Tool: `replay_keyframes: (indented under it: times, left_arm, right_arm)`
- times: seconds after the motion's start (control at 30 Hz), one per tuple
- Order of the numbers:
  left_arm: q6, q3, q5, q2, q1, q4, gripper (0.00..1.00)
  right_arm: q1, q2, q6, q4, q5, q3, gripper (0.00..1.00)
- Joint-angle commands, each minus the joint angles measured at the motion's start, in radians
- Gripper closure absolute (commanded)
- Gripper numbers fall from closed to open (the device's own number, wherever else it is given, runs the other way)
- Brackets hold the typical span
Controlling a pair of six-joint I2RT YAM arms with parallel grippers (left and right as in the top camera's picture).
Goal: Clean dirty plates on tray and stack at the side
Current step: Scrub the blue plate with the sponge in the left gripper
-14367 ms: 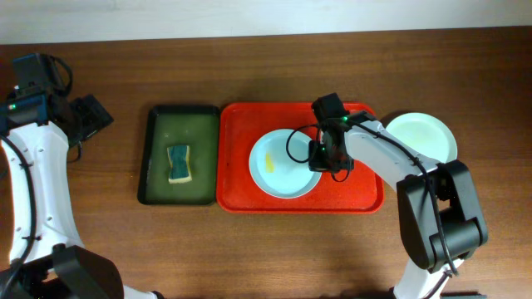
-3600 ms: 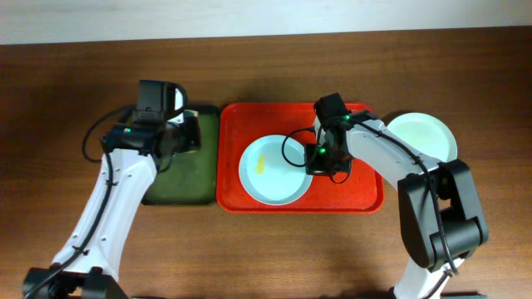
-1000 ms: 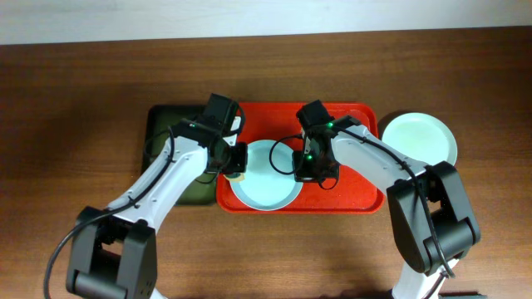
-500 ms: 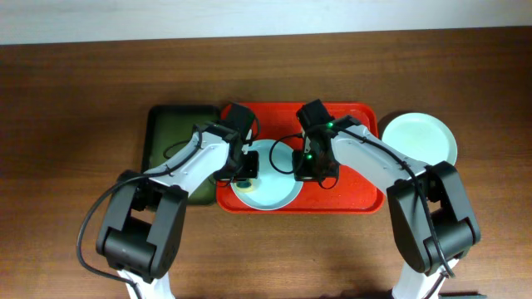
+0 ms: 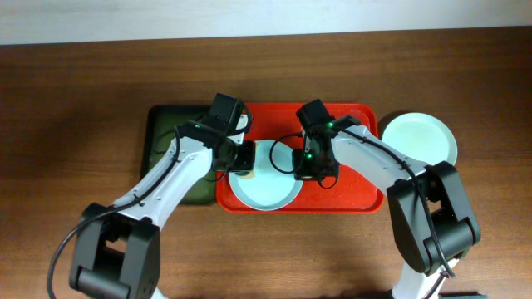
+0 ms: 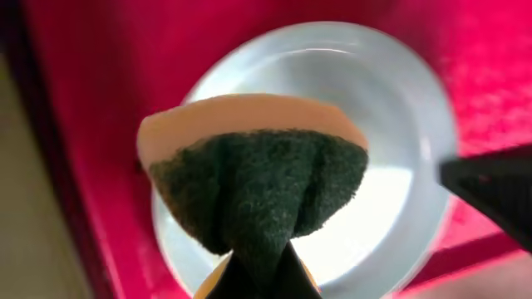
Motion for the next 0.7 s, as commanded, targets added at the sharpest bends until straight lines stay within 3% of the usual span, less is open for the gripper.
replay_keyframes:
  times: [0.0, 0.17, 0.23, 0.47, 0.6, 0.67]
  left_arm:
    - [-0.023, -0.024, -0.074, 0.056, -0.003, 0.032, 1.0]
    - [-0.069, -0.03, -0.053, 0.203, -0.043, 0.076, 1.0]
    - [-0.069, -0.03, 0.019, 0.255, -0.061, 0.078, 1.0]
    - [-0.011, -0.03, 0.544, 0.273, -0.094, 0.173, 1.0]
    - [0.024, -0.011, 0.566, 0.265, -0.044, 0.161, 1.0]
    - [0.079, 0.019, 0.537, 0.217, 0.019, 0.084, 1.0]
  right_arm:
    - [0.007, 0.014, -0.003, 0.004, -0.005, -0.013, 0.95]
    - [0.007, 0.014, -0.004, 0.008, 0.002, -0.015, 0.95]
    - [0.007, 0.014, -0.003, 0.007, 0.002, -0.015, 0.95]
    - [0.007, 0.014, -0.004, 0.015, 0.002, -0.016, 0.95]
    - [0.007, 0.014, -0.004, 0.014, 0.002, -0.019, 0.95]
    - [0.007, 0.014, -0.004, 0.014, 0.002, -0.021, 0.95]
